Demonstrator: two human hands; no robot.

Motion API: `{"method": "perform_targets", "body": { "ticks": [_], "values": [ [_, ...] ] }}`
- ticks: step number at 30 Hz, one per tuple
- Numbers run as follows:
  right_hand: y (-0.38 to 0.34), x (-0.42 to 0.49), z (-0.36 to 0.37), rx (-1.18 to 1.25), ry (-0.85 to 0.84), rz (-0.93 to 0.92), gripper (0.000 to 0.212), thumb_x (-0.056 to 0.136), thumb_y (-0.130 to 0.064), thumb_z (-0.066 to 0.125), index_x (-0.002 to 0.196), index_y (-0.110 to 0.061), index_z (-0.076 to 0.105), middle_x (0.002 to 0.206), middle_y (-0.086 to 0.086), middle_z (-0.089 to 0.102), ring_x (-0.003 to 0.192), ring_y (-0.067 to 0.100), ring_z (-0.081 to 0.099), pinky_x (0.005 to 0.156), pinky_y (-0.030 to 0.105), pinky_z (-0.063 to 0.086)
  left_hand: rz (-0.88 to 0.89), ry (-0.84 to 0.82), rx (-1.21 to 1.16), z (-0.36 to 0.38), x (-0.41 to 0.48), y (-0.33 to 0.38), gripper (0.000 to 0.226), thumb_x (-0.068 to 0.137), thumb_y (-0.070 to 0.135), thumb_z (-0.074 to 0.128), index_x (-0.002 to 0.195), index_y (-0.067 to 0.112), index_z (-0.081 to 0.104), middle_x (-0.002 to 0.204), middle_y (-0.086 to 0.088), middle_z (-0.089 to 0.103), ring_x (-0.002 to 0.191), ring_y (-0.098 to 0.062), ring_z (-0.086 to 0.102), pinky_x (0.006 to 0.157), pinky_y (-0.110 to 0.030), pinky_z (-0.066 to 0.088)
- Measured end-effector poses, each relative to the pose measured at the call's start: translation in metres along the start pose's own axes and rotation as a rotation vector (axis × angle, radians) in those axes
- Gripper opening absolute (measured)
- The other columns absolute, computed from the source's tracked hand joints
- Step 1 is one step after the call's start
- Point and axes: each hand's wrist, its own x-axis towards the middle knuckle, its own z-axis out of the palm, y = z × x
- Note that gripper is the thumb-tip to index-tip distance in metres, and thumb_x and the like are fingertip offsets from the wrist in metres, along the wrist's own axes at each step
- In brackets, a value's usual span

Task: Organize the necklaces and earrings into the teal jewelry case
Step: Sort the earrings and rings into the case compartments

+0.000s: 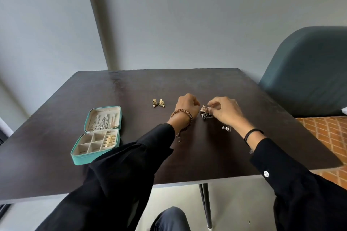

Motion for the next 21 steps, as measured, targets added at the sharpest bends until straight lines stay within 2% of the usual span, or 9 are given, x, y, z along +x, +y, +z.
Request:
{"method": "perform_targets", "body": {
  "ticks": [2, 6, 10, 14, 18, 21],
  "values": [
    [0.006, 0.002, 0.001, -0.035, -0.053, -0.023, 0.021, 0.091, -0.021, 0.07, 0.111, -0.018, 0.074, 0.112, 0.0, 0.075, 0.112, 0.019, 0.066, 0.093, 0.025, 0.046, -0.023, 0.013, -0.02, 0.011, 0.006, 0.006, 0.014, 0.09, 0.015, 0.066, 0.1, 0.007, 0.074, 0.107, -0.015, 0.072, 0.101, -0.031, 0.068, 0.089, -0.039, 0.056],
    [0.011, 0.01, 0.004, -0.066, -0.08, -0.058, 0.023, 0.091, -0.024, 0.07, 0.113, -0.016, 0.073, 0.115, 0.004, 0.073, 0.112, 0.024, 0.064, 0.091, 0.032, 0.049, -0.041, -0.023, -0.012, 0.025, 0.019, 0.01, 0.03, 0.089, 0.03, 0.072, 0.106, 0.005, 0.069, 0.111, -0.015, 0.069, 0.101, -0.033, 0.066, 0.088, -0.041, 0.056],
    [0.014, 0.019, 0.004, -0.098, -0.108, -0.089, 0.022, 0.091, -0.024, 0.072, 0.112, -0.018, 0.072, 0.11, 0.002, 0.073, 0.09, 0.016, 0.062, 0.077, 0.024, 0.042, -0.029, -0.087, 0.034, 0.024, 0.03, 0.008, 0.03, 0.088, 0.031, 0.073, 0.105, 0.005, 0.073, 0.109, -0.015, 0.072, 0.103, -0.03, 0.067, 0.088, -0.039, 0.056],
    [0.015, 0.021, 0.003, -0.06, -0.12, -0.073, 0.016, 0.091, -0.021, 0.074, 0.106, -0.021, 0.073, 0.101, -0.001, 0.074, 0.085, 0.012, 0.063, 0.067, 0.02, 0.042, -0.044, -0.16, 0.073, 0.015, 0.034, 0.005, 0.021, 0.087, 0.024, 0.074, 0.102, 0.011, 0.077, 0.106, -0.013, 0.073, 0.1, -0.028, 0.068, 0.088, -0.039, 0.058],
    [0.012, 0.019, 0.006, -0.028, -0.081, -0.075, 0.012, 0.096, -0.017, 0.068, 0.105, -0.02, 0.074, 0.1, 0.0, 0.073, 0.089, 0.014, 0.062, 0.077, 0.024, 0.043, -0.042, -0.111, 0.034, 0.012, 0.029, 0.002, 0.017, 0.086, 0.02, 0.07, 0.101, 0.013, 0.076, 0.105, -0.013, 0.073, 0.098, -0.028, 0.068, 0.083, -0.035, 0.058],
    [0.009, 0.017, 0.005, 0.012, 0.0, -0.09, 0.014, 0.097, -0.012, 0.064, 0.106, -0.016, 0.075, 0.101, 0.001, 0.073, 0.094, 0.014, 0.064, 0.081, 0.023, 0.045, -0.048, -0.064, -0.024, 0.011, 0.023, 0.0, 0.018, 0.088, 0.016, 0.066, 0.101, 0.008, 0.074, 0.106, -0.013, 0.072, 0.1, -0.027, 0.067, 0.084, -0.034, 0.056]
  ]
}}
